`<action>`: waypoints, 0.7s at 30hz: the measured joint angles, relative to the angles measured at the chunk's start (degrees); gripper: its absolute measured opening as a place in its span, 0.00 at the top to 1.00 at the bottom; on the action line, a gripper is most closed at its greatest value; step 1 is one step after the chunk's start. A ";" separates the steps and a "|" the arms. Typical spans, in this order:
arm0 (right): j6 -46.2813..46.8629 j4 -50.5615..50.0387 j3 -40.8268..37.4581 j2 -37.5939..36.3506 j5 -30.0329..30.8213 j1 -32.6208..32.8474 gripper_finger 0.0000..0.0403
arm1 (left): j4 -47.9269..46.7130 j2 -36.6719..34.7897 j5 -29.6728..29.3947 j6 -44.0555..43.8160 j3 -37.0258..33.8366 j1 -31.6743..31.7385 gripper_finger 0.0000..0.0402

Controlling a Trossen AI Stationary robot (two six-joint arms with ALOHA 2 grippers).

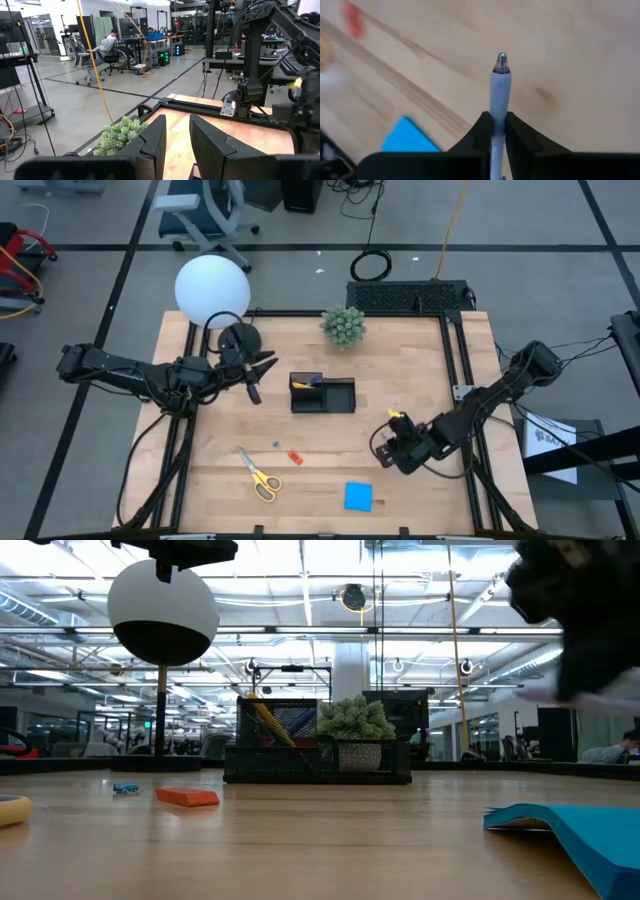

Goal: Pick and place office supplies into organizer
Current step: Put the purple pen into the desk organizer

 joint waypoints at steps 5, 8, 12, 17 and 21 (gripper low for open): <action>-16.68 9.80 0.02 -2.19 8.01 -2.40 0.94 | 0.01 0.00 0.00 0.00 0.00 -0.01 0.77; -27.44 16.67 0.11 -3.21 10.90 -3.88 0.94 | 0.00 0.00 0.01 0.00 0.00 -0.01 0.78; -40.69 24.43 0.12 -4.52 13.49 -5.74 0.94 | -0.01 0.00 0.00 0.00 0.00 -0.01 0.78; -56.85 30.77 0.13 -4.85 17.20 -7.85 0.94 | 0.00 0.00 0.00 -0.02 0.00 0.00 0.77; -65.60 34.87 0.13 -4.85 21.29 -9.74 0.94 | 0.11 0.00 0.01 -0.72 0.00 -0.01 0.77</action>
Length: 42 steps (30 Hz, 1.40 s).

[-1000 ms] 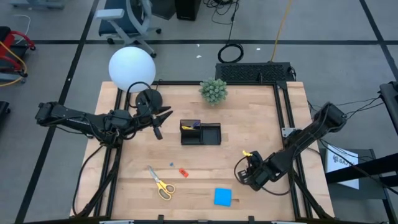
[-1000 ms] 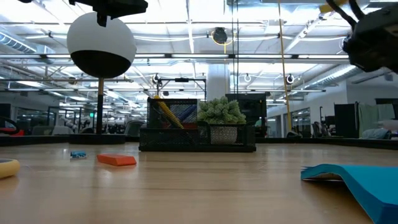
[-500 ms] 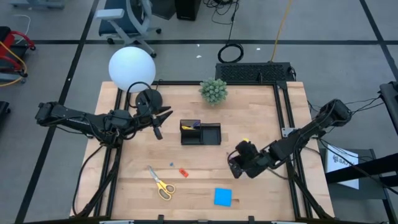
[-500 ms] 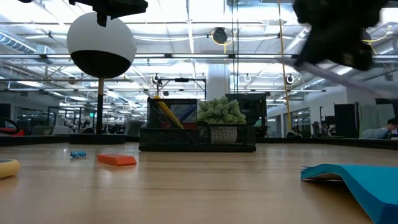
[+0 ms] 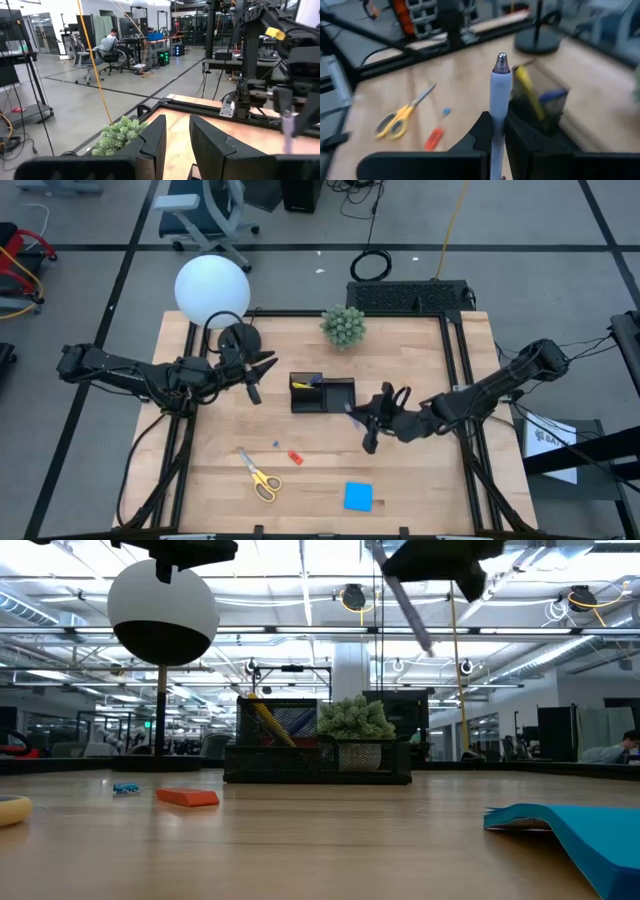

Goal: Pick and place office supplies into organizer
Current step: Put the purple pen into the desk organizer

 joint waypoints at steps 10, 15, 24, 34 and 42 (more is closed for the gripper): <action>-17.75 13.84 0.00 0.00 -0.18 -3.56 0.94 | -0.07 0.01 3.16 -10.73 0.00 -0.01 0.78; -23.08 20.75 0.00 0.00 -7.26 -5.22 0.94 | -1.57 0.00 8.42 -12.46 0.00 -0.01 0.78; -25.87 27.20 0.00 0.25 -14.41 -9.57 0.94 | -4.60 0.38 13.54 -11.60 0.01 -0.27 0.74; -27.71 33.86 0.00 3.72 -20.68 -14.35 0.94 | 0.98 8.90 15.01 -9.21 0.00 -0.29 0.44; -29.46 37.95 0.00 4.96 -23.76 -16.39 0.94 | 9.97 14.56 18.80 -4.85 0.02 -0.29 0.29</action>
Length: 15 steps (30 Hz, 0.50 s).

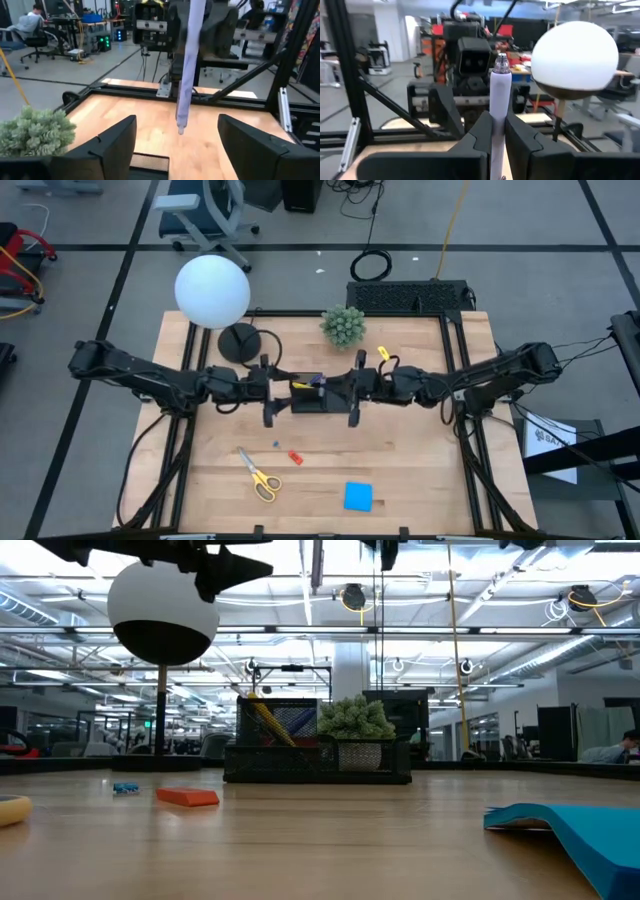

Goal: Pick and place office supplies into organizer
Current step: Put the purple pen into the desk organizer

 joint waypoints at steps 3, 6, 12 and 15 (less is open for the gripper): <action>-0.08 1.98 0.00 0.00 -2.83 -0.66 0.94 | 1.79 1.57 -0.51 0.41 0.00 0.04 0.26; -1.60 3.33 0.00 0.00 -2.98 -0.86 0.94 | 4.43 3.27 -0.51 0.56 0.00 0.12 0.26; -2.41 3.83 0.00 0.00 -2.99 -1.14 0.94 | 10.94 7.17 -0.32 1.53 0.00 0.15 0.29; -2.38 3.89 0.00 0.05 -3.04 -1.08 0.94 | 14.56 9.05 0.85 1.61 0.00 0.61 0.31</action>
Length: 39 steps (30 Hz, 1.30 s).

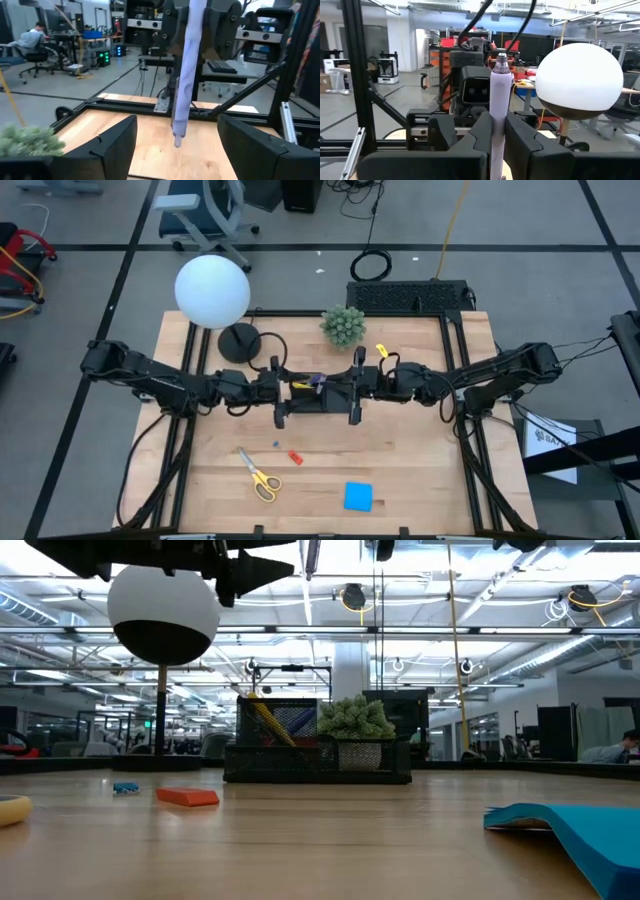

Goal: Pick and place office supplies into organizer
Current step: Put the purple pen into the desk organizer

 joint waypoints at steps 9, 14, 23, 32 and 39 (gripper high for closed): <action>1.48 5.55 0.00 4.12 -3.12 -0.21 0.94 | 3.44 1.59 6.27 -2.18 0.44 2.48 0.31; 1.98 7.78 0.00 6.21 -2.90 -0.76 0.94 | 2.70 1.59 7.40 -2.33 0.59 2.61 0.32; 1.18 10.24 0.00 6.24 -4.19 -1.12 0.94 | -0.16 1.61 7.42 -3.35 0.63 2.60 0.34; 0.96 10.37 0.00 6.25 -4.49 -1.38 0.94 | -0.74 1.61 7.40 -2.86 0.63 2.89 0.43; 1.16 10.70 0.00 6.25 -6.14 -1.41 0.94 | -0.70 1.61 7.82 -3.09 0.63 3.96 0.57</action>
